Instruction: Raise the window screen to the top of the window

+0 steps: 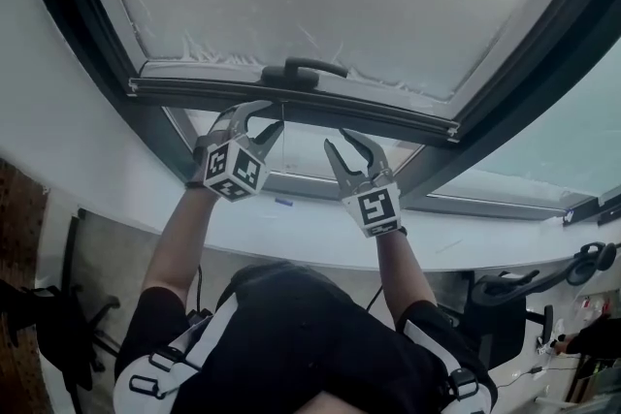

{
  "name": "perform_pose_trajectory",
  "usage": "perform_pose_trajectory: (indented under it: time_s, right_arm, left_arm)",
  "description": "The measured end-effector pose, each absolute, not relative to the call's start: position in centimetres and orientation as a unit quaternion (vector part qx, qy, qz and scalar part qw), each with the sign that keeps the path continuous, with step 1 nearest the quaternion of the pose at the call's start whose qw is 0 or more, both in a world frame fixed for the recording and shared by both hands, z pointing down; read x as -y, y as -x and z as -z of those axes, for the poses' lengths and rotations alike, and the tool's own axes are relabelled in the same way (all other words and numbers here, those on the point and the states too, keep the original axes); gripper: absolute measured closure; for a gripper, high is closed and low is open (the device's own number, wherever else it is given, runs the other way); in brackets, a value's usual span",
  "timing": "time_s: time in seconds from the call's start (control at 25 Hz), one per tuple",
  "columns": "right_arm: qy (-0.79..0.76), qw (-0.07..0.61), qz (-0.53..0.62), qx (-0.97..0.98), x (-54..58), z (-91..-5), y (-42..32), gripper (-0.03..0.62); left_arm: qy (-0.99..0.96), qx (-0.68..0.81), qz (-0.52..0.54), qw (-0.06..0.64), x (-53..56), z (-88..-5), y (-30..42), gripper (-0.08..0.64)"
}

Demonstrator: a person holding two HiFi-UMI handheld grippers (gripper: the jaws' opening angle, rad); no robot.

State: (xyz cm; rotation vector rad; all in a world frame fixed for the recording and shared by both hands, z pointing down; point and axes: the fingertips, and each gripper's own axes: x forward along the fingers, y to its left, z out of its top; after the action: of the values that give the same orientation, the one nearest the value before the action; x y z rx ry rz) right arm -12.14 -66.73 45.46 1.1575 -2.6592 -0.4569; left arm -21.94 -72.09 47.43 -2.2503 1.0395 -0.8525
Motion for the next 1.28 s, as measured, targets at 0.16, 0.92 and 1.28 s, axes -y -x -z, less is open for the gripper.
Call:
perform_pose_trajectory:
  time_s: [0.16,0.92,1.28]
  right_arm:
    - [-0.375,0.173,0.208,0.887,68.1,-46.1,13.8,0.428]
    - [-0.366,0.364,0.33,0.79,72.4,-49.9,17.6,0.354]
    - [-0.335,0.45,0.369,0.741,72.7,-50.9,17.5,0.354]
  left_arm:
    - [0.789,-0.377,0.371,0.313,73.0,-47.9,21.9,0.394]
    - [0.734,-0.313,0.447,0.404,74.3,-49.2,22.4,0.387]
    - [0.738,-0.311,0.455,0.389,74.0,-49.6,22.3,0.387]
